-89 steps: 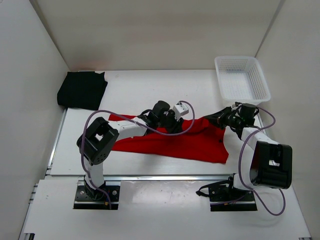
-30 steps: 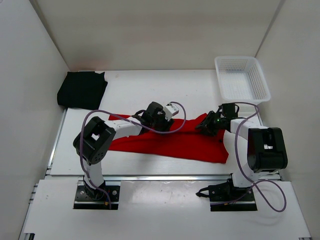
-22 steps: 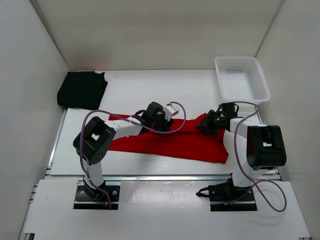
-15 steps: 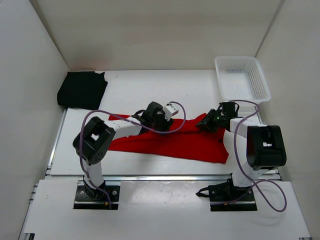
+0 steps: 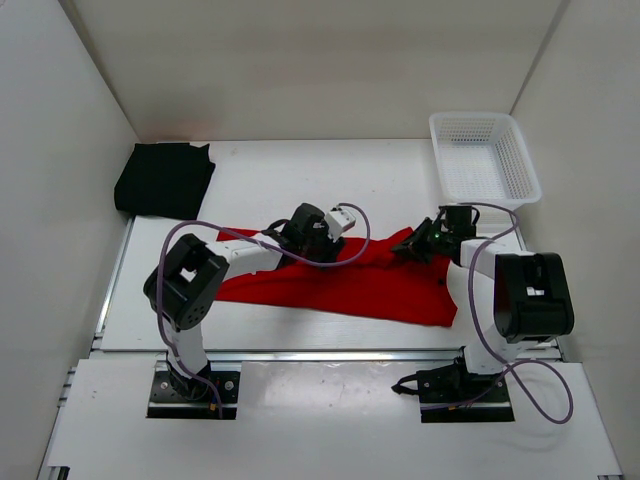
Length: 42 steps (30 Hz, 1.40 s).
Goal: Fold and stack the t-shirts
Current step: Fold the other side of the tshirt into a rectangle
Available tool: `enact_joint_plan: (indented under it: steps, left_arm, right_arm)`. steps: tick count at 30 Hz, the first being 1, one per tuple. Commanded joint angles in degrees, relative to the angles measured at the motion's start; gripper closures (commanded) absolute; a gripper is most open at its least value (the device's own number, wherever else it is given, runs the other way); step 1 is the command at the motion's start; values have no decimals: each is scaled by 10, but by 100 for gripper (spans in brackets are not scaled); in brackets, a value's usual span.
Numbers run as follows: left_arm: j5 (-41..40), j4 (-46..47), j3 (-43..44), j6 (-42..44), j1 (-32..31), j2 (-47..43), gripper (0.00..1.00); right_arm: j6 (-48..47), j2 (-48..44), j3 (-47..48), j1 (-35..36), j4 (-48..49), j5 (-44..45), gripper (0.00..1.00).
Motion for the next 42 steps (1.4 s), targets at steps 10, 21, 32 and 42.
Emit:
enact_joint_plan:
  steps: [10, 21, 32, 42]
  left_arm:
    - [-11, 1, -13, 14, 2, -48, 41]
    - [-10, 5, -21, 19, -4, -58, 40]
    - [17, -44, 23, 64, -19, -75, 42]
    - [34, -24, 3, 100, -151, -74, 33]
  right_arm:
    - [116, -147, -76, 0, -1, -65, 100]
    - [144, -192, -124, 37, -55, -79, 94]
    - [102, -269, -106, 17, -115, -109, 76]
    - [-38, -301, -109, -45, -250, 41, 77]
